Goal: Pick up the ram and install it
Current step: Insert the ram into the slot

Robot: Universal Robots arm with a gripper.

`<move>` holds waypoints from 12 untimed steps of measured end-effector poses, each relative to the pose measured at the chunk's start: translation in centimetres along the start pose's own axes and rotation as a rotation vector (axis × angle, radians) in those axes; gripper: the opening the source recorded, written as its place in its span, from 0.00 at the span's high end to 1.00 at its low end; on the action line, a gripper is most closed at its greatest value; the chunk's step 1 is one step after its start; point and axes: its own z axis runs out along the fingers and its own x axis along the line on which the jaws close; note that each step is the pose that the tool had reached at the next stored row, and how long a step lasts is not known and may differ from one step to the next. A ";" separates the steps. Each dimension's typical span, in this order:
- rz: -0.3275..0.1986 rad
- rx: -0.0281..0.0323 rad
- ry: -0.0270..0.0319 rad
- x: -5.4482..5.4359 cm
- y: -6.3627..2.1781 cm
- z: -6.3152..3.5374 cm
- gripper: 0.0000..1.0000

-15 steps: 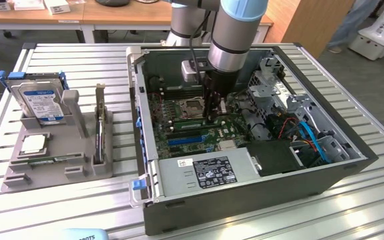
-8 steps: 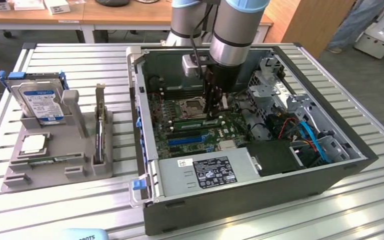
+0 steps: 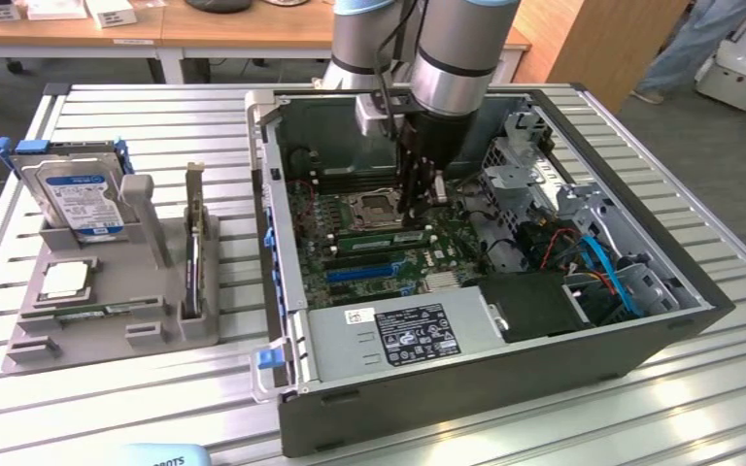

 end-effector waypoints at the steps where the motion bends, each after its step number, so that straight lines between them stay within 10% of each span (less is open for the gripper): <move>1: 0.000 0.0000 0.0000 0.0 0.00 -0.21 0.69; 12: 0.000 -0.0001 0.0002 0.0 0.01 -1.07 0.69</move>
